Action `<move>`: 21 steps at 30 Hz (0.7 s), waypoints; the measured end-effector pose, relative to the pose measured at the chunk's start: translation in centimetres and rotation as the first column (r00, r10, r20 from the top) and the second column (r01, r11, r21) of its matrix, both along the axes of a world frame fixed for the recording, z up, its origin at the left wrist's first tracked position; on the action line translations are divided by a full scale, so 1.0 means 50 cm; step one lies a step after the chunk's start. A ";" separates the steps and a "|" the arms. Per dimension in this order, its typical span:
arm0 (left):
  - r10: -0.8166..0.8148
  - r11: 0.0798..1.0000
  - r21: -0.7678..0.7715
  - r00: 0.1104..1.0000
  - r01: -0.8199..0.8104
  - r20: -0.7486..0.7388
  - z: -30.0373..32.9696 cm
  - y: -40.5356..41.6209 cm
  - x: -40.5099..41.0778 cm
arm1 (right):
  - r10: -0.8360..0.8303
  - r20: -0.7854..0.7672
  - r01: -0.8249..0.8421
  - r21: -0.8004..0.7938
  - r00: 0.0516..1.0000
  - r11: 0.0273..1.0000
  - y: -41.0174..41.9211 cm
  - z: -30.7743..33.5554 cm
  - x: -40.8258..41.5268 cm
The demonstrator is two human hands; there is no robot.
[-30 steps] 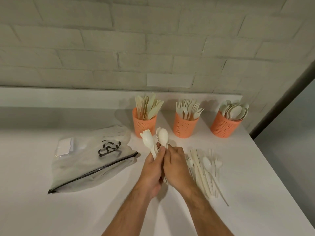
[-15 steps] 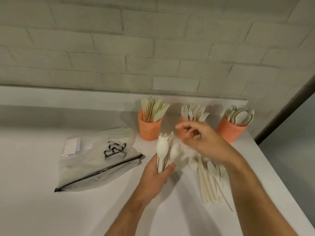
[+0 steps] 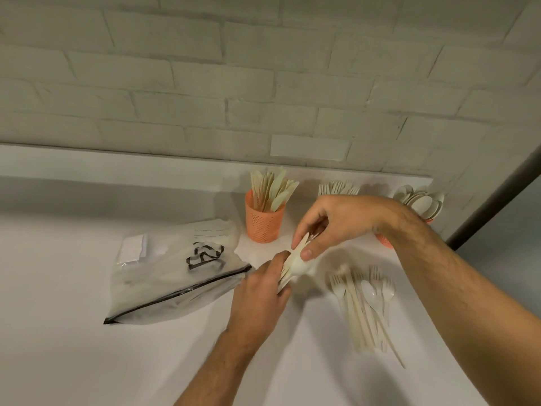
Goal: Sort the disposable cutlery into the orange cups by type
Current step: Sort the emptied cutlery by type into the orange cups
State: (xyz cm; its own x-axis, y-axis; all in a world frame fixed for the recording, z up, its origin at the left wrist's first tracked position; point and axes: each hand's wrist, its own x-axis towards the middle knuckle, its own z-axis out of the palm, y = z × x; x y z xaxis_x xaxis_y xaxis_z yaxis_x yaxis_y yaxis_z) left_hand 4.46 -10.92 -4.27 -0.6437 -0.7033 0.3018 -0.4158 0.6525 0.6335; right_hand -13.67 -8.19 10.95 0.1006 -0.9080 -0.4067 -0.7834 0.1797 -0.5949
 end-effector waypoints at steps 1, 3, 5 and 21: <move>0.020 0.999 -0.037 0.999 -0.018 0.033 0.000 -0.001 0.001 | 0.013 -0.005 -0.013 0.014 1.000 1.000 -0.003 0.003 0.001; 0.044 0.994 -0.104 0.997 -0.038 0.060 -0.002 -0.004 0.005 | 0.025 -0.013 -0.025 0.043 1.000 0.999 -0.008 0.008 0.001; 0.042 0.986 -0.165 0.994 -0.025 0.098 -0.008 -0.008 0.008 | 0.032 -0.010 -0.031 0.066 0.999 0.997 -0.012 0.013 0.000; 0.196 0.947 -0.306 0.933 -0.100 0.303 0.003 -0.021 0.005 | 0.046 -0.150 -0.035 0.076 0.988 0.996 -0.027 -0.004 0.028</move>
State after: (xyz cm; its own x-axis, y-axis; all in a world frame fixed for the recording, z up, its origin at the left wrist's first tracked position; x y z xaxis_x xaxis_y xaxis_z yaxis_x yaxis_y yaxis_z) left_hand 4.71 -11.96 -4.10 -0.6350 -0.7149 0.2927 -0.6725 0.6980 0.2461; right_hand -12.26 -9.56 10.74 0.0684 -0.8717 -0.4852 -0.8710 0.1850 -0.4552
